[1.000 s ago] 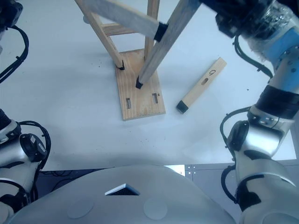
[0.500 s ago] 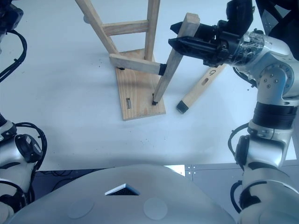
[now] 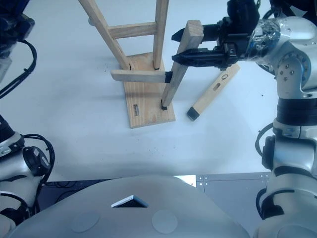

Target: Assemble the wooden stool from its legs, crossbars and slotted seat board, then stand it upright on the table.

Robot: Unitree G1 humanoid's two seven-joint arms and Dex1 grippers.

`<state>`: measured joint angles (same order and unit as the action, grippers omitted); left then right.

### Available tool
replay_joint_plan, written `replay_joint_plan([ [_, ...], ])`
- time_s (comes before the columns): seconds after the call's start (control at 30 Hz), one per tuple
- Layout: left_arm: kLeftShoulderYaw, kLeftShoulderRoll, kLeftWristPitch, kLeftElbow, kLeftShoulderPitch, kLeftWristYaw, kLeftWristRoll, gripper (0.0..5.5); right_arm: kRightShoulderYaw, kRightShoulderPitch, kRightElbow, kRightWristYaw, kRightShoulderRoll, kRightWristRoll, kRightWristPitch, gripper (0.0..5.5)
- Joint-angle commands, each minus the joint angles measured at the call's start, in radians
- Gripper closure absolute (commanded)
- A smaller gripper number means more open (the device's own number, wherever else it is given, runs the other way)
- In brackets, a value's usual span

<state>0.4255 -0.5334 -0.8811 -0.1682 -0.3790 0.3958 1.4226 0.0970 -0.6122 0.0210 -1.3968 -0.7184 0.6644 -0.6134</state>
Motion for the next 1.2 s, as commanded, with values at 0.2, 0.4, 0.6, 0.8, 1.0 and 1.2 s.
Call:
replay_joint_plan([
  [0.2, 0.004, 0.041, 0.034, -0.055, 0.07, -0.049, -0.008, 5.5, 0.131, 0.004, 0.021, -0.077, -0.102, -0.146, 0.02, 3.44],
  [0.4, -0.002, 0.063, 0.059, -0.08, 0.104, -0.068, -0.017, 5.5, 0.191, 0.126, 0.109, -0.001, -0.104, -0.213, 0.047, 3.44],
  [0.6, -0.005, 0.048, 0.068, -0.043, 0.069, -0.065, -0.038, 5.5, 0.255, 0.201, 0.125, 0.072, -0.105, -0.305, 0.145, 3.44],
  [0.8, -0.002, 0.032, 0.062, 0.007, 0.04, -0.057, -0.065, 5.5, 0.234, 0.172, 0.128, 0.134, -0.078, -0.325, 0.143, 2.52],
  [1.0, 0.003, 0.037, 0.072, 0.028, 0.027, -0.054, -0.09, 5.5, 0.252, 0.186, 0.102, 0.139, -0.113, -0.423, 0.166, 1.85],
  [1.2, 0.04, 0.051, 0.177, 0.041, 0.029, -0.143, -0.215, 5.5, 0.093, 0.322, 0.084, 0.329, -0.107, -0.441, 0.093, 1.85],
])
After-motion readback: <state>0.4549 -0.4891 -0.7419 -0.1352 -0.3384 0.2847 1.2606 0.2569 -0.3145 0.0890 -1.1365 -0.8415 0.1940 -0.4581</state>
